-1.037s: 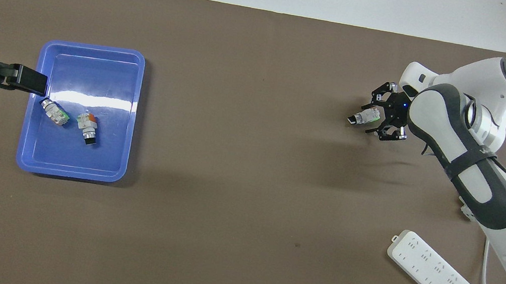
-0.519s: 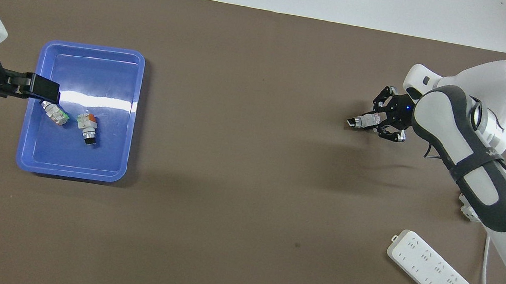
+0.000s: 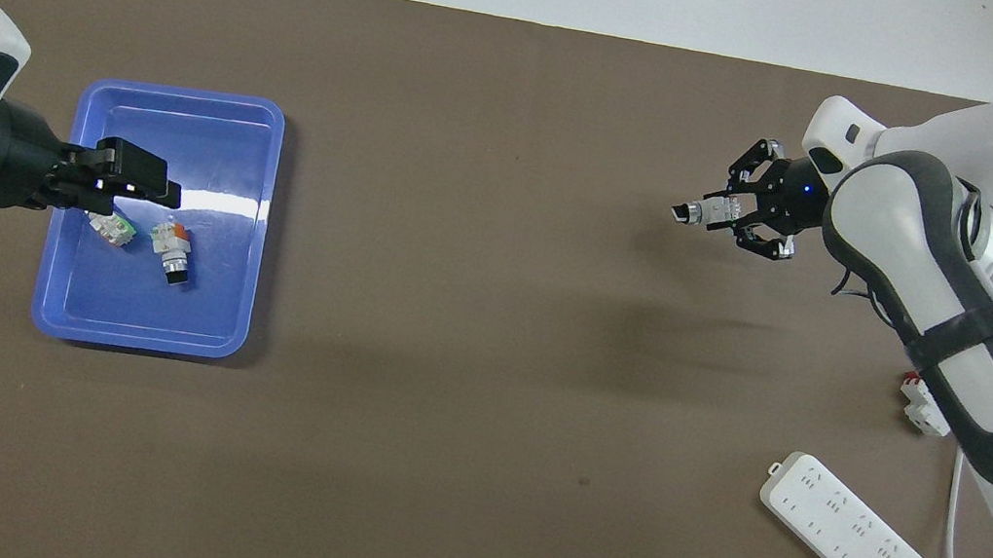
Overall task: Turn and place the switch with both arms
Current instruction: 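Lift the connector with the right gripper while the left gripper reaches toward it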
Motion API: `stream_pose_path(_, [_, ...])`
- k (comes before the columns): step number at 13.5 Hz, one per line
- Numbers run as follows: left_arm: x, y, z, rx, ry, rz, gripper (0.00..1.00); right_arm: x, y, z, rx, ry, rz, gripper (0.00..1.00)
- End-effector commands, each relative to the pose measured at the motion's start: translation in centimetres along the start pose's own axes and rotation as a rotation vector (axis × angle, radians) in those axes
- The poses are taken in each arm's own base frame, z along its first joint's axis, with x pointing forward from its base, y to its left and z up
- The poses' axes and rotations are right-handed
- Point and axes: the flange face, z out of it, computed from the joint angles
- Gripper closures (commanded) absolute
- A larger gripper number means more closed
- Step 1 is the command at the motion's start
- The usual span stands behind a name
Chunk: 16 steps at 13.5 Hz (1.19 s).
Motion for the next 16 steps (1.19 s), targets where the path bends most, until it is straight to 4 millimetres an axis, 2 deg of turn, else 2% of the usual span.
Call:
stream_pose_path(1, [-0.7,1.3,1.1,-0.143,-0.021,-0.091,0.3,4.6,-0.5,-1.7,-0.025,0.057,0.02,1.0])
stream_pose_path(2, [-0.6,1.6,1.3,-0.207,-0.028,-0.132,0.31,6.5,-0.7,-1.5,-0.029,0.09,0.02,1.0])
stream_pose_path(3, [-0.5,1.9,2.0,-0.266,-0.035,-0.178,0.32,7.5,-0.9,-1.8,-0.047,0.115,0.03,1.0])
stream_pose_path(4, [-0.9,3.5,2.9,-0.321,-0.042,-0.196,0.33,8.7,-1.2,-1.4,-0.048,0.141,0.034,1.0])
stream_pose_path(5, [-0.9,4.4,4.0,-0.366,-0.042,-0.227,0.36,11.1,-1.3,-1.5,-0.059,0.169,0.018,1.0])
stream_pose_path(6, [-1.0,5.6,5.1,-0.383,-0.051,-0.247,0.43,12.7,-1.3,-2.0,-0.078,0.174,0.008,1.0])
stream_pose_path(7, [-1.1,6.8,6.4,-0.385,-0.061,-0.247,0.44,14.9,-1.6,-1.6,-0.096,0.185,-0.003,1.0])
stream_pose_path(10, [-1.0,7.8,7.0,-0.455,-0.067,-0.315,0.46,20.2,-2.7,-0.4,-0.207,0.279,0.047,1.0])
stream_pose_path(11, [-1.2,8.4,7.9,-0.455,-0.068,-0.319,0.46,21.9,-2.9,0.1,-0.23,0.301,0.055,1.0])
stream_pose_path(14, [-0.8,9.0,8.0,-0.526,-0.038,-0.368,0.5,24.2,-3.2,0.8,-0.261,0.362,0.089,1.0])
stream_pose_path(16, [-0.7,9.7,8.9,-0.541,-0.033,-0.379,0.53,25.7,-3.5,1.6,-0.282,0.407,0.124,1.0])
